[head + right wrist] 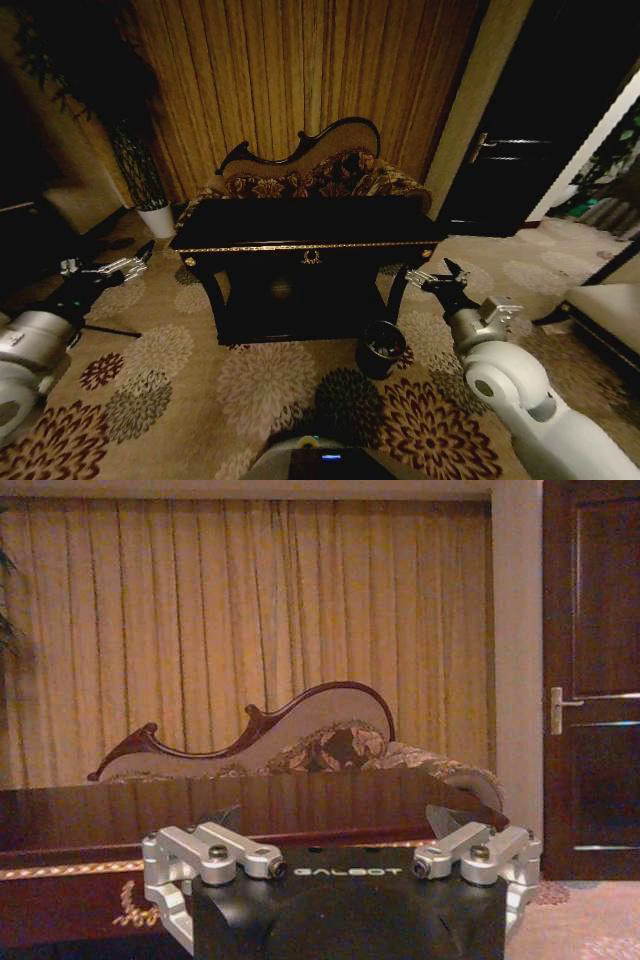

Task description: Move to the front of the table and place the trash on the table into the trash bin.

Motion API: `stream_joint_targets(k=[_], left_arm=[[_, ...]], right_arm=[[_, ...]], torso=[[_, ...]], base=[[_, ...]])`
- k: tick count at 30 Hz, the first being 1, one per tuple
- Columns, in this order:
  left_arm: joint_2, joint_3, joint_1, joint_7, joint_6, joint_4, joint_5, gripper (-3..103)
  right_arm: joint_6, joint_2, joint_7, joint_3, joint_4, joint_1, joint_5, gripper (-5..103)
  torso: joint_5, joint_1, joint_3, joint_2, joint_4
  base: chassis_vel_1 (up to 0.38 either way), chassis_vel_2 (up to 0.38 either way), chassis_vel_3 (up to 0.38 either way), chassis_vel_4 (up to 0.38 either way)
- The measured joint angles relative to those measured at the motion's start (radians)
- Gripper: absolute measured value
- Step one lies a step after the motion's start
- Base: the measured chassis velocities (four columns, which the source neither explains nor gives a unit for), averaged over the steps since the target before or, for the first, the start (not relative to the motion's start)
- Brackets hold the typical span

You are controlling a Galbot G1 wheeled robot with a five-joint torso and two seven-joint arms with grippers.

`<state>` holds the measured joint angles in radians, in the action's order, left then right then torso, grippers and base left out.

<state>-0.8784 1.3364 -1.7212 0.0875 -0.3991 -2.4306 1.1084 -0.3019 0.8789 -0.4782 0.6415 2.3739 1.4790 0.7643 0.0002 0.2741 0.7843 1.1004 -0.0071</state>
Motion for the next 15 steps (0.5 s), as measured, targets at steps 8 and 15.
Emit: stream_joint_targets(k=[8, 15], left_arm=[[-0.002, 0.000, -0.001, 0.000, 0.001, -0.008, -0.001, 100], [-0.011, 0.007, -0.010, -0.001, 0.005, -0.016, -0.002, 100]], right_arm=[[0.003, 0.004, 0.000, 0.015, 0.008, 0.020, -0.002, 100], [0.004, 0.005, 0.000, 0.023, 0.015, 0.037, -0.005, 100]], torso=[[0.0000, 0.000, 0.000, 0.000, -0.0006], [0.0003, 0.000, 0.000, 0.000, -0.0002]], base=[[0.247, -0.250, -0.254, 0.253], [0.267, -0.228, -0.245, 0.269]])
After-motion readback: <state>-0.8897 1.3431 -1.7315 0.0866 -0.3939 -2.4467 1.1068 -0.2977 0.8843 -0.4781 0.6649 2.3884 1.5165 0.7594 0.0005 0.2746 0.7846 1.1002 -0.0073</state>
